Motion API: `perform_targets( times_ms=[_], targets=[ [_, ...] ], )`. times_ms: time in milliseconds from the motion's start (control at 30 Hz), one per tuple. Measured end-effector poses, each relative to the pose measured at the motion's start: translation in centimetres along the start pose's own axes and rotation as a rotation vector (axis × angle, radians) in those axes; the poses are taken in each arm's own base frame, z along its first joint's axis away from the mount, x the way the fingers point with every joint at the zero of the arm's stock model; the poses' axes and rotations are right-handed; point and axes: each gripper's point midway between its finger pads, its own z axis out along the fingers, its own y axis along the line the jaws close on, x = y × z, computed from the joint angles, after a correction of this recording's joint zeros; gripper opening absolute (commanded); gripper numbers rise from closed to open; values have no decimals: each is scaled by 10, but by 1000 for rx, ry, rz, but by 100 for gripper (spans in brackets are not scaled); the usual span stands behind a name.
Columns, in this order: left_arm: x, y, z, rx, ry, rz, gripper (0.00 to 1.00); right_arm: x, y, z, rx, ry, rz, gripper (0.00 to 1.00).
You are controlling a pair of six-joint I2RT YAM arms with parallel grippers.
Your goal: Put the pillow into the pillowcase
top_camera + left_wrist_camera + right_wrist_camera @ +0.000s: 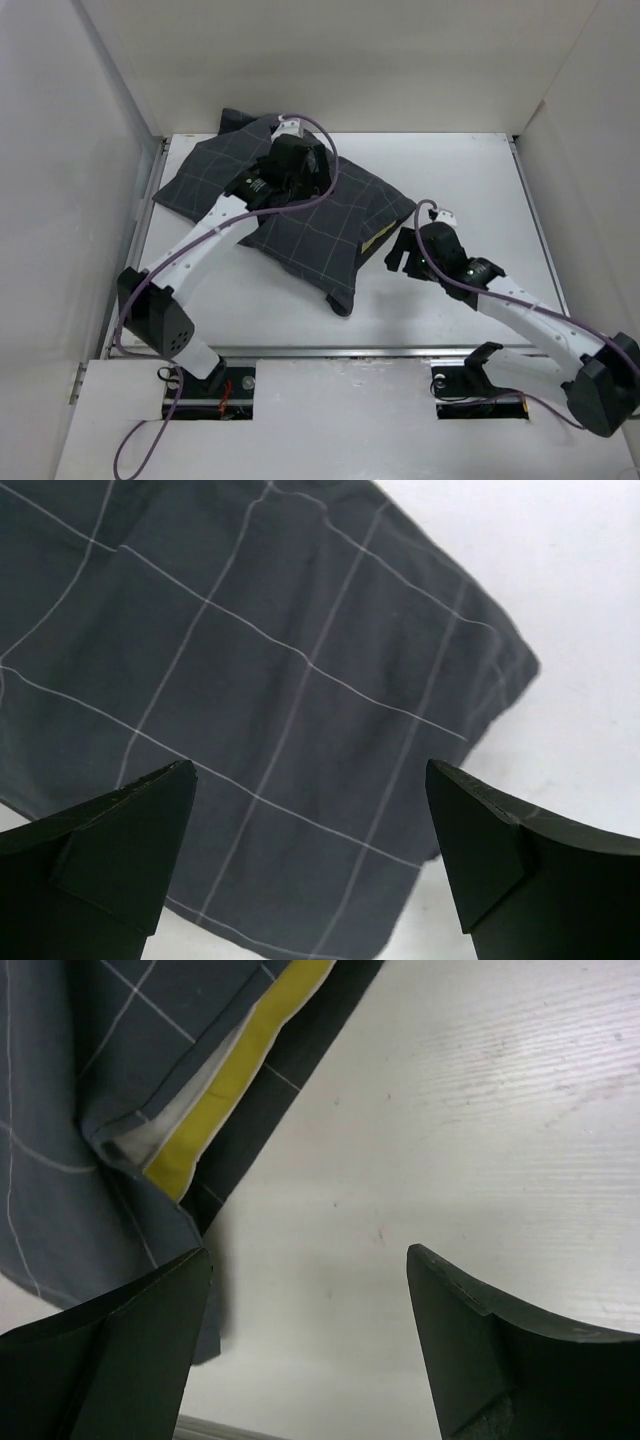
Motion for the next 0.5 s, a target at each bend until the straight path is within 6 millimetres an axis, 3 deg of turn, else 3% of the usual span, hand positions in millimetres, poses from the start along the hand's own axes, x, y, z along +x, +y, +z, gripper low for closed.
perform_targets(
  times_ms=[133, 367, 500],
  targets=[
    [6, 20, 26, -69, 38, -1, 100, -11, 9, 27, 23, 17, 19, 84],
    [1, 58, 46, -126, 62, -37, 100, -55, 43, 74, -55, -11, 74, 80],
    [-2, 79, 52, -145, 67, -65, 100, -55, 54, 96, -112, 22, 87, 72]
  ],
)
